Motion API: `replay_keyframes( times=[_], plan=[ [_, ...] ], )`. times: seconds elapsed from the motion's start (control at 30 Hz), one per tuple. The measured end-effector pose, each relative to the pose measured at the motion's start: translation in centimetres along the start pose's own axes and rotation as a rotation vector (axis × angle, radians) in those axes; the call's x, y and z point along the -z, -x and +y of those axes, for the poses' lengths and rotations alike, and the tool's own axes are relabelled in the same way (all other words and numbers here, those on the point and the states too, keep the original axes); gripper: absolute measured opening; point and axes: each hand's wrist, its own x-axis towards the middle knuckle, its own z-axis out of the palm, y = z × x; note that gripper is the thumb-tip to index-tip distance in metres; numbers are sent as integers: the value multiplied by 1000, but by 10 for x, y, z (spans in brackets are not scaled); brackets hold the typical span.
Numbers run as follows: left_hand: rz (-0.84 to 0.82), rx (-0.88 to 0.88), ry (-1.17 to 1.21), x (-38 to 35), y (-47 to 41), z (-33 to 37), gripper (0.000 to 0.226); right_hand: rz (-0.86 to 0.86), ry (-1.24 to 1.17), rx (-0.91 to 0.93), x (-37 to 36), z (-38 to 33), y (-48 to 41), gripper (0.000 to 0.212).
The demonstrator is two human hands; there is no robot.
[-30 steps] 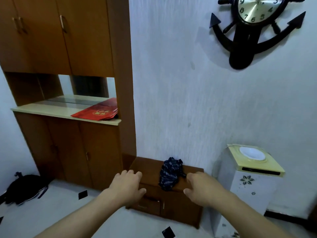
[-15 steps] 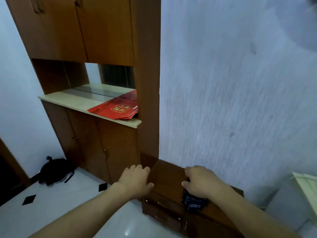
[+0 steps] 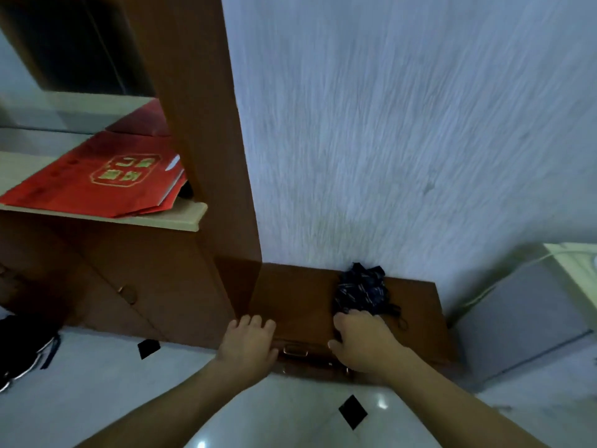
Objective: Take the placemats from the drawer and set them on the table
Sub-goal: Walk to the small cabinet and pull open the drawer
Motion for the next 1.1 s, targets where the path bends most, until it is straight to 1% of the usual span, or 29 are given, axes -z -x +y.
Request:
replay_keyframes(
  times=[0.07, 0.17, 0.27, 0.37, 0.47, 0.53, 0.63, 0.7, 0.77, 0.83, 1.0, 1.1],
  plan=[
    [-22, -17, 22, -23, -25, -12, 33, -47, -51, -36, -18, -2, -24, 36],
    [-86, -53, 49, -65, -66, -22, 39, -121, -128, -74, -54, -1, -65, 47],
    [-120, -75, 59, -112, -106, -24, 46, -168, -199, -61, -98, 11, -109, 49],
    [-154, -86, 99, -176, -154, -24, 47, -259, -278, -25, -158, 38, -168, 52],
    [-176, -120, 83, -230, -184, -25, 46, -331, -298, -24, -207, 58, -201, 54],
    [-224, -114, 66, -277, -206, -24, 46, -402, -294, -32, -254, 71, -226, 55],
    [-292, -88, 57, -332, -231, -26, 48, -464, -267, -28, -304, 85, -258, 57],
    [-295, -60, 57, -365, -246, -29, 49, -489, -260, -14, -335, 90, -279, 61],
    [-276, -22, 44, -389, -260, -32, 51, -479, -256, 10, -357, 93, -301, 64],
    [-275, -18, 37, -409, -275, -32, 54, -430, -254, 32, -378, 95, -323, 67],
    [-256, -111, -1, -447, -304, -31, 56, -343, -212, 98, -414, 94, -357, 79],
    [-278, -176, -20, -468, -309, -36, 58, -301, -190, 141, -434, 92, -367, 85]
  ],
)
